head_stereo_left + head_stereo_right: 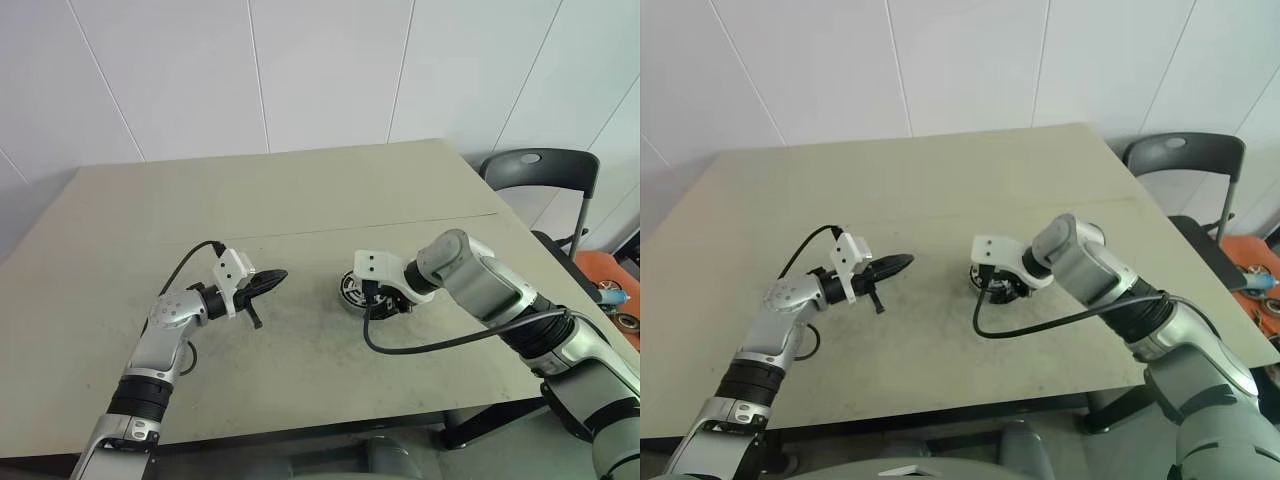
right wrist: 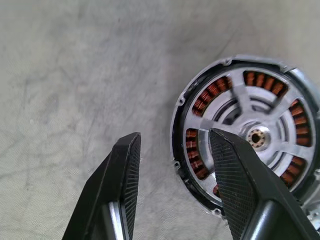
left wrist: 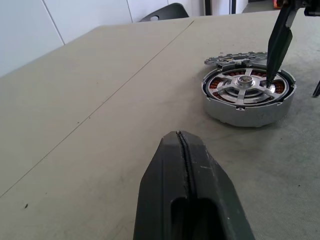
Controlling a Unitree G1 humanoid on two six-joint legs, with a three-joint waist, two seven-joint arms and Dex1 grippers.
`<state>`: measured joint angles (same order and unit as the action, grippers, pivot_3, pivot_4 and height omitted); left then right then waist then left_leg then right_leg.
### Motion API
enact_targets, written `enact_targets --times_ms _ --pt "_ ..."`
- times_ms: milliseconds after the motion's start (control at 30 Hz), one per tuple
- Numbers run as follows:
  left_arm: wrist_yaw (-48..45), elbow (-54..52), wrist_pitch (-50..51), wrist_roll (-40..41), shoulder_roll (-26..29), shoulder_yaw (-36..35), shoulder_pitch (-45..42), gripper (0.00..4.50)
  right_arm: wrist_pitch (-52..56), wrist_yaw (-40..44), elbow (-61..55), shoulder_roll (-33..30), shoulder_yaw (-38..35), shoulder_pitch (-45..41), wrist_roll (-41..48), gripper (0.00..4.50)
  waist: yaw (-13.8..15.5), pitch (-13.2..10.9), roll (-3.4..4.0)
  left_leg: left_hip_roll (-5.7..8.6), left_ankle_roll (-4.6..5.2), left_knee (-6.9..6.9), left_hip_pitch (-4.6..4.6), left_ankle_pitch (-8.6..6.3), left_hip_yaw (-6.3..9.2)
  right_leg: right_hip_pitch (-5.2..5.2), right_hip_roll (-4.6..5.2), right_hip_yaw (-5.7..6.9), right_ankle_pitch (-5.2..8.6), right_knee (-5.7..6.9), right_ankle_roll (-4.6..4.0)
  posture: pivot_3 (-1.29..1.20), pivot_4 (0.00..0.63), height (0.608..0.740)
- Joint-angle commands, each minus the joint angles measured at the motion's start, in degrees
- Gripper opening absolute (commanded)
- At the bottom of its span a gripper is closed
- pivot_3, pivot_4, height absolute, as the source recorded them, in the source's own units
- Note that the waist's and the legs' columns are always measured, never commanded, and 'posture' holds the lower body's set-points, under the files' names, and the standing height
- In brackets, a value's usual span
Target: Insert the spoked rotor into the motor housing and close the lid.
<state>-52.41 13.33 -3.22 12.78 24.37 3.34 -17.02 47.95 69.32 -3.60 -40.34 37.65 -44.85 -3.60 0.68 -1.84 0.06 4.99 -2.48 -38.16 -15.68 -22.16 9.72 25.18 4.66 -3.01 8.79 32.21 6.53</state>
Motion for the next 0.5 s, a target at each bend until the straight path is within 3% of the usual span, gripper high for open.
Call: enact_targets --times_ms 33,67,167,333,500 --pt "-0.28 -1.9 -0.56 0.96 0.89 -1.36 -0.21 0.0 -1.92 -0.86 -0.1 -0.32 -0.33 -0.09 -1.52 2.27 0.0 0.0 0.0 0.0 0.0 0.0 0.0 0.0 0.0 0.0 0.0 0.0 0.0 0.0 0.0 0.0 0.0 0.74" --pt "-0.15 -2.01 -0.57 1.08 0.96 -1.46 -0.1 0.0 -2.3 -1.08 0.44 -0.17 -0.28 0.15 -1.75 2.27 0.01 0.0 0.0 0.0 0.0 0.0 0.0 0.0 0.0 0.0 0.0 0.0 0.0 0.0 0.0 0.0 0.0 0.74" --pt "0.08 -2.36 -0.52 1.28 1.05 -1.62 0.26 0.0 -3.17 -1.34 1.03 0.02 -0.19 0.63 -2.26 1.65 0.04 0.0 0.0 0.0 0.0 0.0 0.01 0.0 0.0 -0.01 0.0 0.0 0.0 0.0 0.0 0.0 0.0 0.74" --pt "0.25 -2.89 -0.27 1.38 1.11 -1.81 0.74 0.0 -3.83 -1.09 0.98 0.12 -0.44 0.96 -2.81 0.04 0.02 0.01 -0.02 0.0 0.01 0.0 0.09 0.0 -0.01 -0.1 0.0 -0.01 0.0 0.0 0.0 0.0 0.0 0.74" --pt "0.21 -3.39 -0.15 1.47 1.26 -2.11 1.03 0.0 -3.98 -1.42 1.53 0.75 -0.49 0.9 -3.27 0.01 0.0 0.0 -0.02 -0.01 0.23 -0.02 0.16 -0.12 0.01 -0.15 -0.01 0.0 -0.01 0.03 -0.02 0.0 0.0 0.74"
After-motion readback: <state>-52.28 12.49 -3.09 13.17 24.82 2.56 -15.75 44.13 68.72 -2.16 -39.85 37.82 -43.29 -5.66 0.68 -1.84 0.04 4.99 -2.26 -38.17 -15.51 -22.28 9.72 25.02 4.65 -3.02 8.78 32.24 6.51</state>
